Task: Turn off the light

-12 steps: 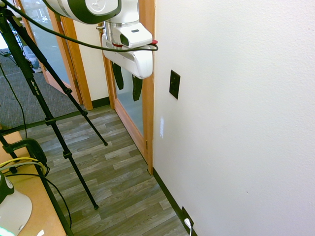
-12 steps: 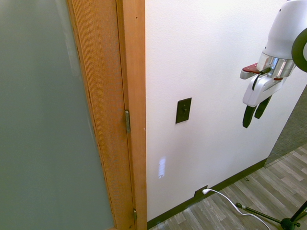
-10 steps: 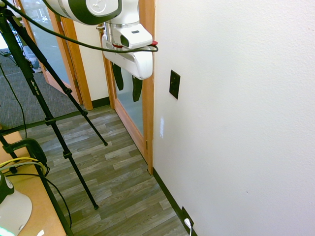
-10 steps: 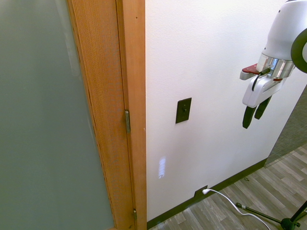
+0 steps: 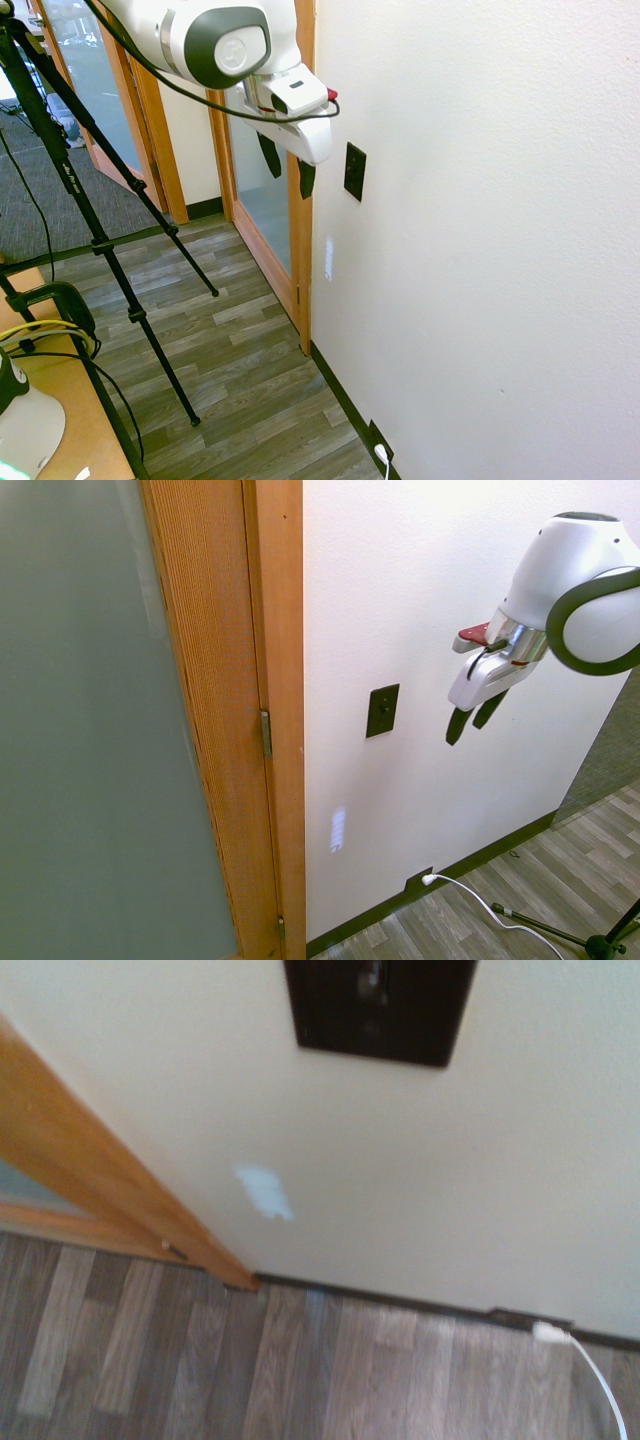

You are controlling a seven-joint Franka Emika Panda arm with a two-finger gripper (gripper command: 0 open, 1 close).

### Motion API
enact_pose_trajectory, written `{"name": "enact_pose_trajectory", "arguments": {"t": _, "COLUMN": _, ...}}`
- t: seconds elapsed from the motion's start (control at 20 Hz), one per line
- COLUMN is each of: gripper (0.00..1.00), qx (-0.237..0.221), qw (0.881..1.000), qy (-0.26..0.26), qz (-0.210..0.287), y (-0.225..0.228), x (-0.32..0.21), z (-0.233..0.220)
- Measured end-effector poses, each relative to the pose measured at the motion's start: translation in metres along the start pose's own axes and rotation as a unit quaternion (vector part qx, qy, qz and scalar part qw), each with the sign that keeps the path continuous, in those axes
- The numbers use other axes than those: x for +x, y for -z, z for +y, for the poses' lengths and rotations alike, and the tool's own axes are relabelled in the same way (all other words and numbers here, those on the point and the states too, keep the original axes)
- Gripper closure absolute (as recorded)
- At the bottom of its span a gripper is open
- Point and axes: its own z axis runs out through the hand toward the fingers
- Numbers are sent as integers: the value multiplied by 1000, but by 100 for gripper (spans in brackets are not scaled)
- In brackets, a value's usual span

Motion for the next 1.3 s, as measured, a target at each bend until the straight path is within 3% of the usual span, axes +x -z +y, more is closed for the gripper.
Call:
{"name": "enact_pose_trajectory", "arguments": {"t": 0.35, "gripper": 0, "qx": 51, "qw": 997, "qy": -3, "qz": 60, "y": -8, "x": 8, "z": -32}}
{"name": "enact_pose_trajectory", "arguments": {"t": 0.75, "gripper": 0, "qx": 49, "qw": 994, "qy": -16, "qz": 96, "y": -37, "x": 34, "z": -71}}
{"name": "enact_pose_trajectory", "arguments": {"t": 0.8, "gripper": 100, "qx": 50, "qw": 994, "qy": -15, "qz": 95, "y": -40, "x": 33, "z": -75}}
{"name": "enact_pose_trajectory", "arguments": {"t": 1.3, "gripper": 100, "qx": 57, "qw": 993, "qy": -19, "qz": 99, "y": -40, "x": 35, "z": -86}}
